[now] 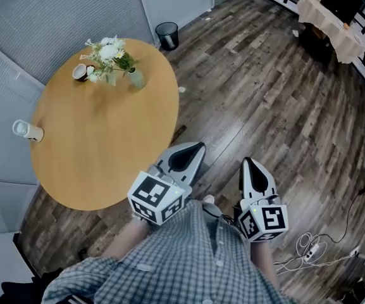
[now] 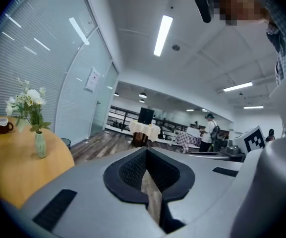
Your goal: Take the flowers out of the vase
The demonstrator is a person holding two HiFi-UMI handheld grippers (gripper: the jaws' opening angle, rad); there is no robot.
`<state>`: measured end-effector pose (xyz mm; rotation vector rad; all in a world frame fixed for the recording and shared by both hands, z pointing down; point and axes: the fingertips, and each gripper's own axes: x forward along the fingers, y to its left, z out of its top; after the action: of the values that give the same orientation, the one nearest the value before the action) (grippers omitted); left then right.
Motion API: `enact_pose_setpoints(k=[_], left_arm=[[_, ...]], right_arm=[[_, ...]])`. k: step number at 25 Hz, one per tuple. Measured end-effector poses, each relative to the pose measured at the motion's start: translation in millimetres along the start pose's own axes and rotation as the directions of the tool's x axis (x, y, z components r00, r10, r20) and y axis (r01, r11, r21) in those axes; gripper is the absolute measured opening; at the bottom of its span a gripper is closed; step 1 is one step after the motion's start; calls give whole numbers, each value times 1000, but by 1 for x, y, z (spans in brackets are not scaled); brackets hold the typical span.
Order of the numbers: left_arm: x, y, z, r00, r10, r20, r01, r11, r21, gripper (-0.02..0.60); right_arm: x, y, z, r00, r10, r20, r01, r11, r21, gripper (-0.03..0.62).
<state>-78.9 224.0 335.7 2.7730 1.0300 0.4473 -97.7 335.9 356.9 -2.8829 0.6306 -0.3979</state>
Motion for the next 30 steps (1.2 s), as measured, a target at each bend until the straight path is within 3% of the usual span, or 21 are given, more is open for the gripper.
enact_pose_setpoints(k=[7,11,14,22,30], left_arm=[[6,5,3,986,159,38,-159,987,-2,8],[-2,10,5,975,218,46,-219,976,12,8],[-1,11,9,968,246,53,-247,969,19,8],[30,4,17,981,189,48,-191,980,61,8],[70,19,25,990,140,36,-142,988,56,8]], right_arm=[[5,-35,4,997,80,-9,-80,997,-14,9],[6,-47,7,996,85,15,-85,996,23,9],[0,-49,7,995,101,17,-101,995,-5,9],[-1,-71,1,998,52,30,-53,998,34,9],[32,-74,8,997,74,6,-74,996,-58,9]])
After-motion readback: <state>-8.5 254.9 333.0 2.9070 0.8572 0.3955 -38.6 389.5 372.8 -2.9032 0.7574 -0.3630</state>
